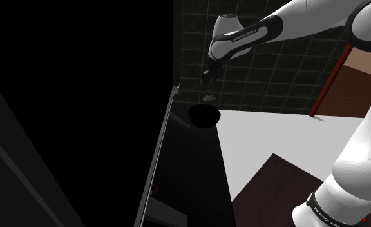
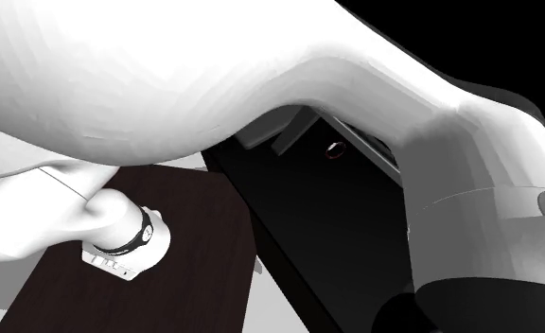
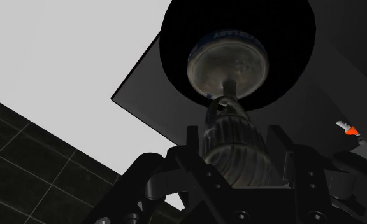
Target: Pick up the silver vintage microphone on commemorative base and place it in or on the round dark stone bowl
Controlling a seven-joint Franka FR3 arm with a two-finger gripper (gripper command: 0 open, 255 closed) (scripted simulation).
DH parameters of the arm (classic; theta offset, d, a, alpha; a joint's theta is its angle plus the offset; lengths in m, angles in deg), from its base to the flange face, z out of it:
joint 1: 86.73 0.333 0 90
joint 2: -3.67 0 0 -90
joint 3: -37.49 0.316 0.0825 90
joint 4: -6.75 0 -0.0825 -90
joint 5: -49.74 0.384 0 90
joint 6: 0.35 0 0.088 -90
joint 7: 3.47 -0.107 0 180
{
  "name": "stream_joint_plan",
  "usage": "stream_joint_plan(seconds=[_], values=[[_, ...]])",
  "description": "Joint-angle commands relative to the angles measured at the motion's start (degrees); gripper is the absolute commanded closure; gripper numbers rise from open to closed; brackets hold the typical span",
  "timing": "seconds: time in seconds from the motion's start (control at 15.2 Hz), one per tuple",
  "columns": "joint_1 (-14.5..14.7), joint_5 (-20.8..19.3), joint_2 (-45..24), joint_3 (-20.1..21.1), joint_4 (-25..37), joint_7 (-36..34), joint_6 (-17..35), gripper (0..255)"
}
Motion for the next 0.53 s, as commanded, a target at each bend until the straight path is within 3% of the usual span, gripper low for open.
stream_joint_plan(seconds=[0.0,0.46], values=[[0.1,-0.3,-0.6,0.0,-0.7,-0.3,1.3,255],[0.2,-1.4,-2.6,-0.3,-3.5,-1.5,6.0,255]])
